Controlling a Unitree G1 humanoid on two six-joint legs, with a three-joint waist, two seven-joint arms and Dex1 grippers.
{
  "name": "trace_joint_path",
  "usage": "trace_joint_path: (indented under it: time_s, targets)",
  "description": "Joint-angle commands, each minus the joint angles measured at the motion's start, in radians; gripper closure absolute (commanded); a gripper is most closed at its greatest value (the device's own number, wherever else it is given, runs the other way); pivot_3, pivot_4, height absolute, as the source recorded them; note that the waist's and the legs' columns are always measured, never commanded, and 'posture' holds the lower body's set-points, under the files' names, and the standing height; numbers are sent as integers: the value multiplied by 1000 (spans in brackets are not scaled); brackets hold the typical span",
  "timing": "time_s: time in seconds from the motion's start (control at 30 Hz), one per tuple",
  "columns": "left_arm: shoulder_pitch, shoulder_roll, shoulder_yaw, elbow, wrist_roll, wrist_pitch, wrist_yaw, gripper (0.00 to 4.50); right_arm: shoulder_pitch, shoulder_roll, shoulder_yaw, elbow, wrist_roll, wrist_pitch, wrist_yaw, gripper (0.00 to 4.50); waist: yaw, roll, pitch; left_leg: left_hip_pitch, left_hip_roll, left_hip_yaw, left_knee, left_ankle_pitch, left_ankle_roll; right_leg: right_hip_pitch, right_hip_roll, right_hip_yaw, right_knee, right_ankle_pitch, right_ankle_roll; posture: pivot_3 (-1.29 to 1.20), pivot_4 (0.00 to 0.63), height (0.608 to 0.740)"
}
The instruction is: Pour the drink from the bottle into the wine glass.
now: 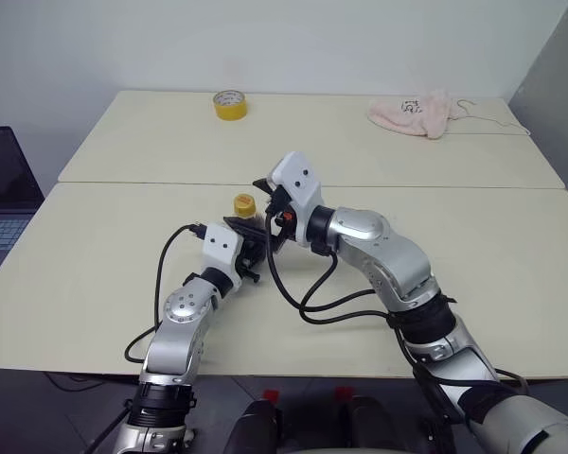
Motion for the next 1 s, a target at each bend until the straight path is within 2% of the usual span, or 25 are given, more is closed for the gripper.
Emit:
trace_joint_path:
  time_s: [0.03,0.23,0.27,0.7,0.93,1.0]
  targets:
    - [1,-1,-11,-31,1,-13,-5,3159,-18,16,-8,-5,-11,-27,0,931,0,0,0,0,0,0,0,0,0,0,0,0,0,0,0,0,150,740]
    - [1,-4,-8,-30,-4,-16,-7,3209,-14,32,-15,3,-12,-30,-1,3139,0,0,0,0,0,0,0,0,0,0,0,0,0,0,0,0,150,740]
    - [1,-4,-7,-30,-5,-16,-6,3215,-14,35,-16,4,-13,-31,-1,3260,0,0,0,0,0,0,0,0,0,0,0,0,0,0,0,0,150,740]
    - [11,7,3,-58,-8,3,-5,3475,-34,29,-31,38,-18,-72,43,3257,-1,0,0,0,0,0,0,0,0,0,0,0,0,0,0,0,150,740]
    - [32,30,23,-92,-18,21,-9,3497,-90,-30,-58,158,4,-218,212,3257,-9,0,0,0,0,0,0,0,0,0,0,0,0,0,0,0,150,740]
    - [41,33,26,-109,-22,29,-9,3533,-116,-63,-55,247,5,-331,325,3257,-10,0,0,-1,0,0,0,0,0,0,0,0,0,0,0,0,150,740]
